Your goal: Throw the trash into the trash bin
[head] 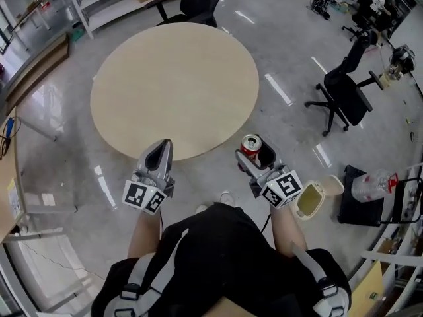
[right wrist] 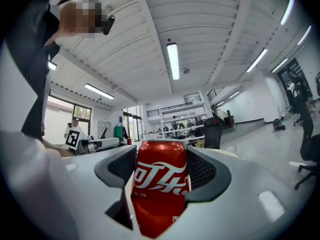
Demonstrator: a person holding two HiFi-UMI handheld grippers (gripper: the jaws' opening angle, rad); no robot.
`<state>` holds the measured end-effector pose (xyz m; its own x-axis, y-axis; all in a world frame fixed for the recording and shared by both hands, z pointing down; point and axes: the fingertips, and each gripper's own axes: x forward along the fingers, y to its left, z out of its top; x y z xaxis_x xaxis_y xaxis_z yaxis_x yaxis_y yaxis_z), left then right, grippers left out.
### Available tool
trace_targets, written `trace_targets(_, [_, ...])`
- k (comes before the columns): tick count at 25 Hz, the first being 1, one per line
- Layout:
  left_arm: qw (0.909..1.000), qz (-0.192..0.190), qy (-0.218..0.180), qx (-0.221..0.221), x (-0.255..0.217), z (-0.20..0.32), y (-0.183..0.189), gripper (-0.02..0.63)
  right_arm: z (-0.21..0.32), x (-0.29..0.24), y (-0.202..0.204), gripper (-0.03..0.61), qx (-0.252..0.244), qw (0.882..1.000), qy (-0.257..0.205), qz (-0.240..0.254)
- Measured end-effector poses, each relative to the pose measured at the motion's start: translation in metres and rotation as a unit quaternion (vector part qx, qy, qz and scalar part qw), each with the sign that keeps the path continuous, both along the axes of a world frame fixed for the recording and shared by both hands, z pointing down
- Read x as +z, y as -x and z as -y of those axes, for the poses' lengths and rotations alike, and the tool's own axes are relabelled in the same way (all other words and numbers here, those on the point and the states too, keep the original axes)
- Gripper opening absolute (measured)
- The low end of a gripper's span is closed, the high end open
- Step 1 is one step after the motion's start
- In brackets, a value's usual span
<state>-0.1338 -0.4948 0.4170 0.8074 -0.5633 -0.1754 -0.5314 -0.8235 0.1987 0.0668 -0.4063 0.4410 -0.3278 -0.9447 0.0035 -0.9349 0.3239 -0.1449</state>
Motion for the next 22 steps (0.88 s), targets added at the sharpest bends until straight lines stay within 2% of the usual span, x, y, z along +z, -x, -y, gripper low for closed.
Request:
trace_targets(3, [0.9994, -0.006, 0.008, 0.033, 0.006, -0.004, -0.014, 0.001, -0.021, 0.001, -0.006, 0.311, 0.034, 0.999, 0.008, -0.018])
trace_targets(7, [0.9956, -0.01, 0.016, 0.092, 0.01, -0.017, -0.054, 0.001, -0.053, -0.003, -0.033, 0.311, 0.094, 0.995, 0.01, -0.02])
trace_targets(11, [0.9917, 0.011, 0.03, 0.124, 0.026, -0.026, -0.08, 0.0, -0.082, -0.003, -0.049, 0.312, 0.146, 0.989, 0.002, -0.018])
trace_targets(13, [0.9893, 0.01, 0.038, 0.14, 0.029, -0.029, -0.093, 0.001, -0.098, -0.005, -0.058, 0.311, 0.169, 0.985, -0.005, -0.022])
trace_targets(16, [0.984, -0.002, 0.025, 0.176, 0.019, -0.046, -0.124, 0.001, -0.128, -0.008, -0.086, 0.311, 0.203, 0.979, -0.008, -0.023])
trace_targets(22, [0.9724, 0.005, 0.016, 0.233, 0.014, -0.087, -0.194, 0.0, -0.188, -0.013, -0.14, 0.311, 0.262, 0.964, -0.02, -0.025])
